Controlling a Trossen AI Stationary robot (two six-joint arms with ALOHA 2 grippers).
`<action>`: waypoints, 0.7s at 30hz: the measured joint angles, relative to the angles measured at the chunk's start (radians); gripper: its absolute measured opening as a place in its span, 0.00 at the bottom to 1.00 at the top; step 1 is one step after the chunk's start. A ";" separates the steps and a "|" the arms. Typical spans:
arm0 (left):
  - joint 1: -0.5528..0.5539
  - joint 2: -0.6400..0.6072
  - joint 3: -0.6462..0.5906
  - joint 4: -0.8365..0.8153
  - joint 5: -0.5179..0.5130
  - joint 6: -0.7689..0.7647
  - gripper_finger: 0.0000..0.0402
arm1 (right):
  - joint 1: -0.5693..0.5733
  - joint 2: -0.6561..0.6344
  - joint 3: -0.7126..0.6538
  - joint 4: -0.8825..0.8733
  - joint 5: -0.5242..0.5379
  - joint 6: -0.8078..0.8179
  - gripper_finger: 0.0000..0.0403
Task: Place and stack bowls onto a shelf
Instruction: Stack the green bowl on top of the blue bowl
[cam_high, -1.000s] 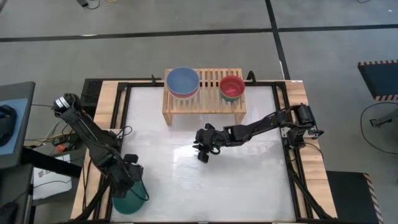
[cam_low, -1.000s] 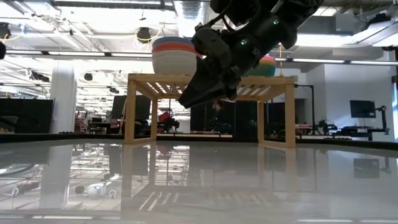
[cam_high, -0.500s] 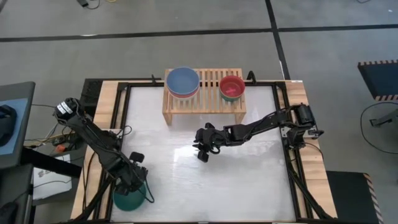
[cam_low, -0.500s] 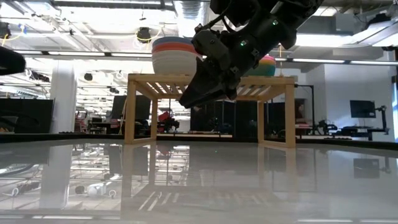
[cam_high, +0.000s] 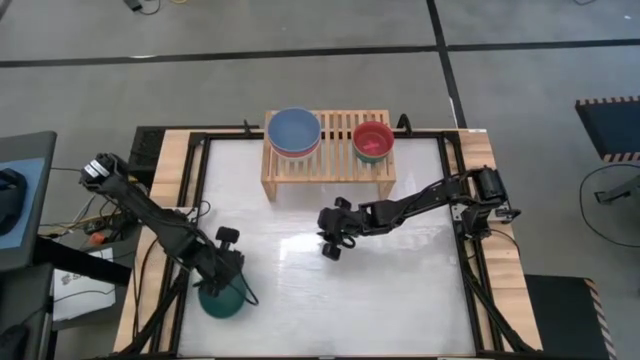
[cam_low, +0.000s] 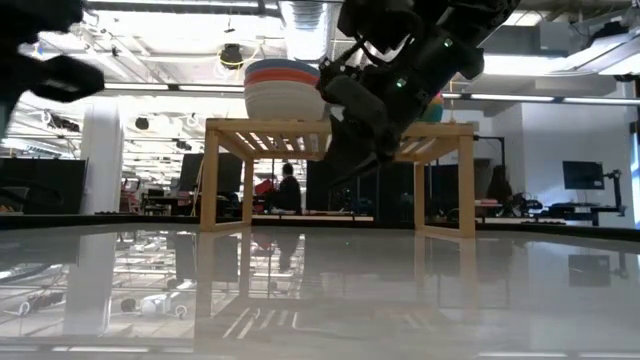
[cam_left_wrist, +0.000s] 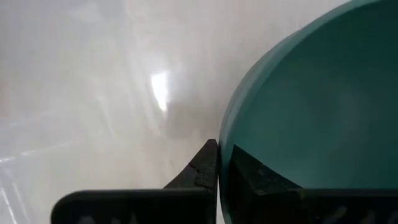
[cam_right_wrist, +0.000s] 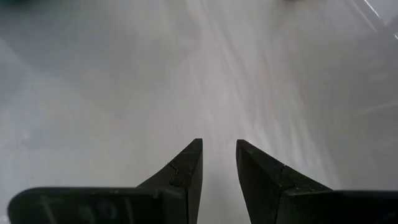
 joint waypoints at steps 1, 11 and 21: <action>0.005 -0.022 0.000 -0.003 -0.027 0.001 0.00 | 0.000 0.000 0.000 -0.008 0.000 0.000 0.30; 0.043 -0.304 0.000 -0.008 -0.193 -0.054 0.00 | 0.025 0.000 0.000 -0.132 0.100 -0.001 0.30; 0.056 -0.495 0.009 -0.008 -0.523 -0.078 0.00 | 0.011 0.000 -0.077 -0.097 0.134 0.035 0.30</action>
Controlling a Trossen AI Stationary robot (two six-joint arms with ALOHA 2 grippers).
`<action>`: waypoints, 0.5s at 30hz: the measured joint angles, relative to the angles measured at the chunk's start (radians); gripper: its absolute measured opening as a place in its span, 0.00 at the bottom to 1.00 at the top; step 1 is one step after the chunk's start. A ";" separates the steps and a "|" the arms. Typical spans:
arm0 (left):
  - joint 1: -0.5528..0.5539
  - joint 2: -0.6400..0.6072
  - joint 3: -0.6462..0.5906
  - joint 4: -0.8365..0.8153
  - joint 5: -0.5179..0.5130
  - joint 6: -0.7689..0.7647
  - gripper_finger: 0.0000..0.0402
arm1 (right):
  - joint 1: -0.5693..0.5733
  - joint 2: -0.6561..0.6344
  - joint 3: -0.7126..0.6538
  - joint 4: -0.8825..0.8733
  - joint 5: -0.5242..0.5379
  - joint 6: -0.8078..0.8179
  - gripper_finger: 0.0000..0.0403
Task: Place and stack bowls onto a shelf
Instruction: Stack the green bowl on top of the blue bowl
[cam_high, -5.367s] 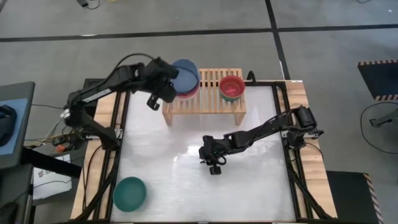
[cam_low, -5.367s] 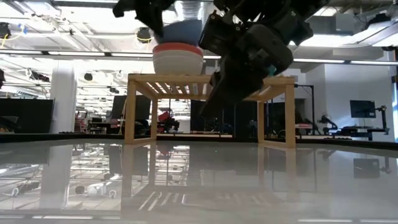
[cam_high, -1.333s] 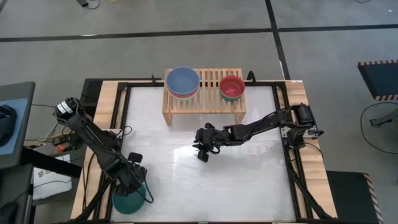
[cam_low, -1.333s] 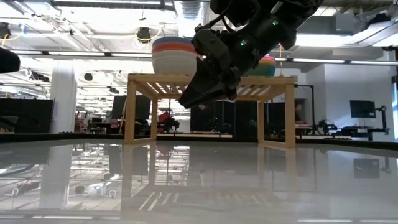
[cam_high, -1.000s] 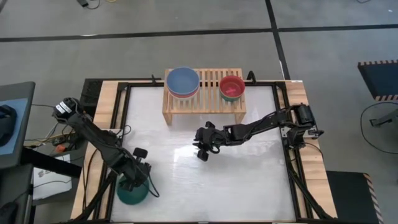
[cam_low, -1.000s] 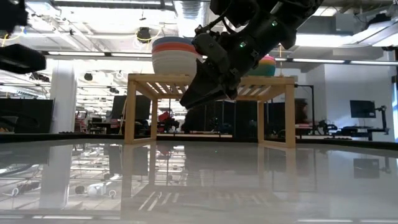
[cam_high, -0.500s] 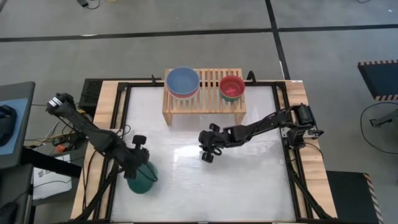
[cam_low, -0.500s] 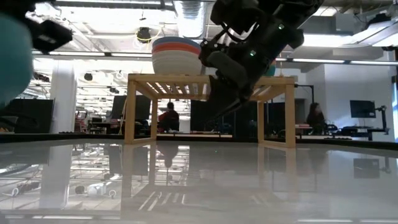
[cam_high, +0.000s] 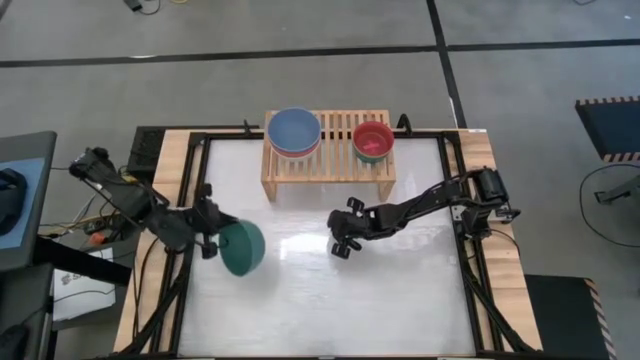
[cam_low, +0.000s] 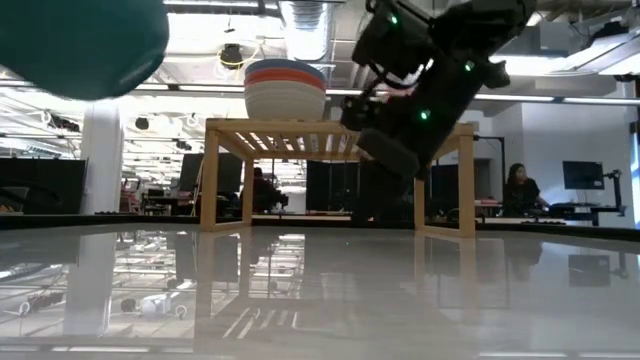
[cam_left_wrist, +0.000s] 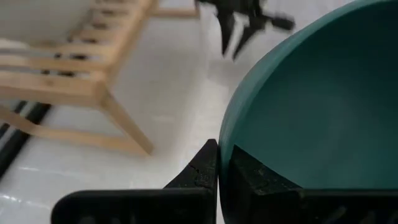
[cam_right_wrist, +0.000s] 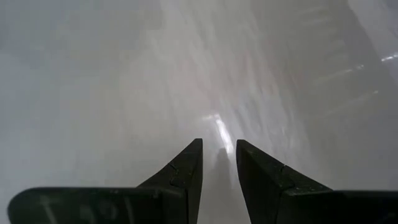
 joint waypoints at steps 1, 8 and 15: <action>0.011 -0.004 0.013 0.001 -0.011 0.000 0.00 | -0.004 0.000 -0.013 0.011 -0.001 0.007 0.30; 0.129 0.009 0.194 0.004 -0.125 0.044 0.00 | -0.017 0.000 -0.037 0.065 -0.025 0.029 0.30; 0.332 0.066 0.432 0.012 -0.228 0.225 0.00 | -0.006 0.000 -0.037 0.115 -0.039 0.017 0.30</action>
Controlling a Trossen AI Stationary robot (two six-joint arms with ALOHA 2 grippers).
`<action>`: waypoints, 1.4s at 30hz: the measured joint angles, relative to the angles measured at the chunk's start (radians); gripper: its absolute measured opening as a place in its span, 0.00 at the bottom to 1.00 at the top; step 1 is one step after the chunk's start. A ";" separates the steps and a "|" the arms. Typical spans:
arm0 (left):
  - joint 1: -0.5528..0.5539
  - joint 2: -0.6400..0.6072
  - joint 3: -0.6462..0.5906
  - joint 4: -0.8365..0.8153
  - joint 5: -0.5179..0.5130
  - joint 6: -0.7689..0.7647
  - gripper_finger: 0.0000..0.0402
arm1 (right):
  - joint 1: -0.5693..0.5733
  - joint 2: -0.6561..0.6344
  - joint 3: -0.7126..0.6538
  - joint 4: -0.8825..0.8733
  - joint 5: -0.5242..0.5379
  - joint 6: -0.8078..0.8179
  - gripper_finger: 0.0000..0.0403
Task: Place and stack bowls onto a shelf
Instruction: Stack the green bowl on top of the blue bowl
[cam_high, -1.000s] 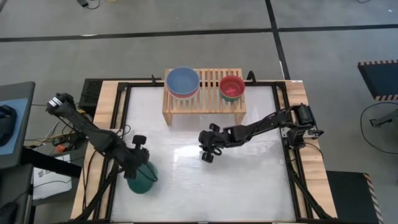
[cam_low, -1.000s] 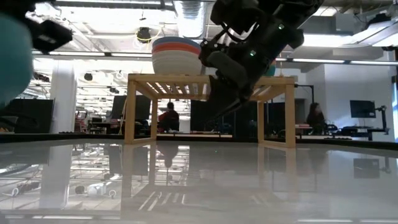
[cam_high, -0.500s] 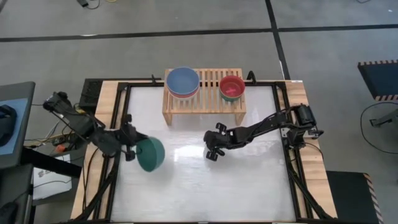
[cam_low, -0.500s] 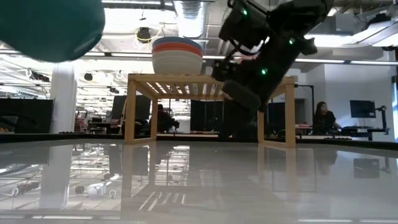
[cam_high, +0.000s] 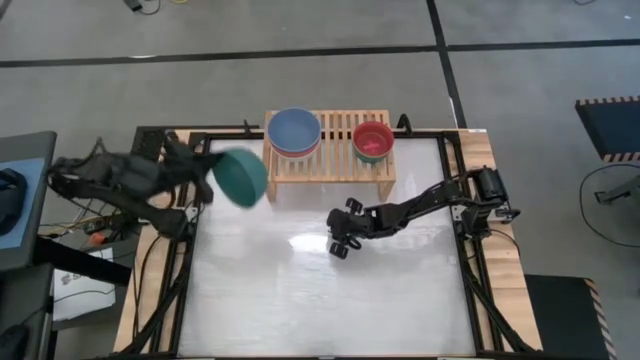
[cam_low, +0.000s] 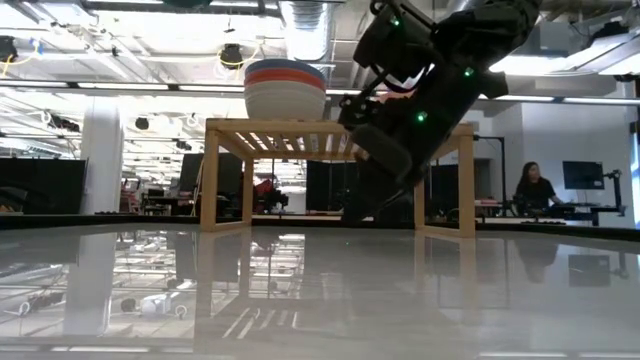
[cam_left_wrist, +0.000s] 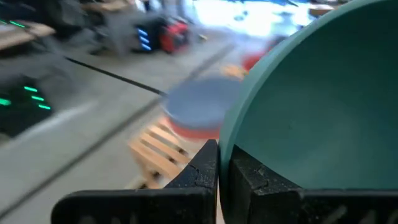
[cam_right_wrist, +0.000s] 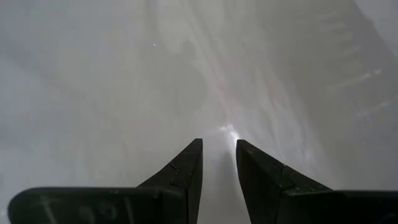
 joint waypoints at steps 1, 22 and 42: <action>0.040 0.017 0.038 0.015 -0.002 0.039 0.00 | 0.000 0.000 0.000 0.005 -0.001 -0.006 0.30; 0.798 0.668 0.632 -0.065 0.559 0.324 0.00 | 0.015 0.000 0.000 0.035 -0.035 -0.026 0.30; 0.988 1.014 1.047 -0.486 1.012 0.300 0.17 | 0.039 0.000 0.000 0.035 -0.039 -0.025 0.30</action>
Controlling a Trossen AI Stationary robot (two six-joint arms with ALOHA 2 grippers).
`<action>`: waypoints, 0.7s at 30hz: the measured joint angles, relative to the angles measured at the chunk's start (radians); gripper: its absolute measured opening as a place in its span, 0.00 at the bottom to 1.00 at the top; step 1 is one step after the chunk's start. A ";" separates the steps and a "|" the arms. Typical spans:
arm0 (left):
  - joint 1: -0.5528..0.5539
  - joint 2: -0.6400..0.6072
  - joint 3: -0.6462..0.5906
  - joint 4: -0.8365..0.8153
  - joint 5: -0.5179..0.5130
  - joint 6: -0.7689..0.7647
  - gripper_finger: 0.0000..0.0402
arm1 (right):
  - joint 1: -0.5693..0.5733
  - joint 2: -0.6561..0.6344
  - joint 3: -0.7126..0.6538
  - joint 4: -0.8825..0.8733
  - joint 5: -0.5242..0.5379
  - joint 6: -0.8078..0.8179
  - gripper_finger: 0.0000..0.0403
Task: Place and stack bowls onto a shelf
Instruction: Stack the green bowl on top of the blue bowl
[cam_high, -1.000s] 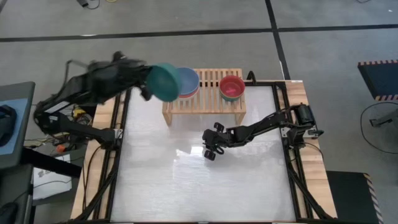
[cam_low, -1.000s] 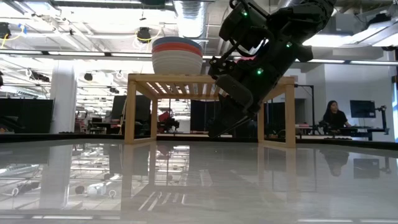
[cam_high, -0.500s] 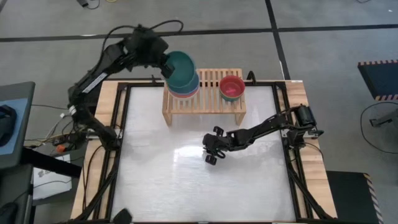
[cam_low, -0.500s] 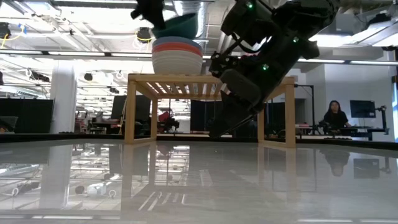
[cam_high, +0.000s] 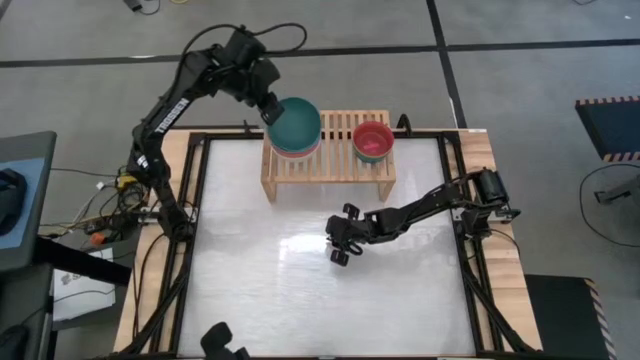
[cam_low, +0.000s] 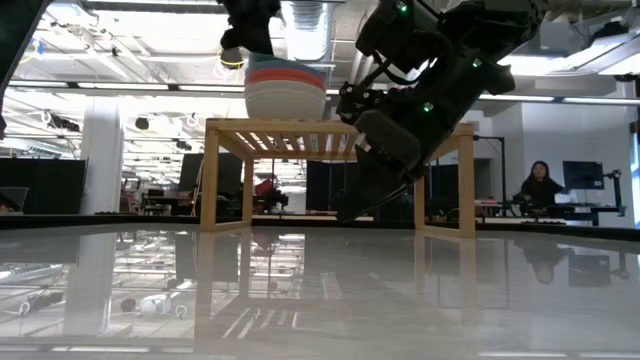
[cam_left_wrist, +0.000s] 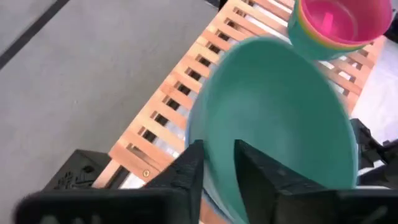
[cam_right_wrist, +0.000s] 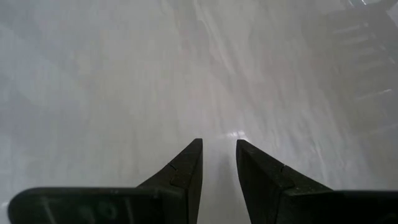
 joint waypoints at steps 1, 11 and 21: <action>0.000 0.000 0.006 -0.009 -0.003 -0.001 0.21 | 0.000 0.000 0.000 0.000 0.000 0.000 0.30; 0.007 -0.058 0.091 0.010 -0.176 -0.012 0.39 | 0.000 0.000 0.000 0.000 -0.003 0.000 0.30; -0.028 -0.102 -0.049 0.152 -0.160 0.014 0.40 | 0.001 0.000 0.000 0.013 -0.003 0.003 0.30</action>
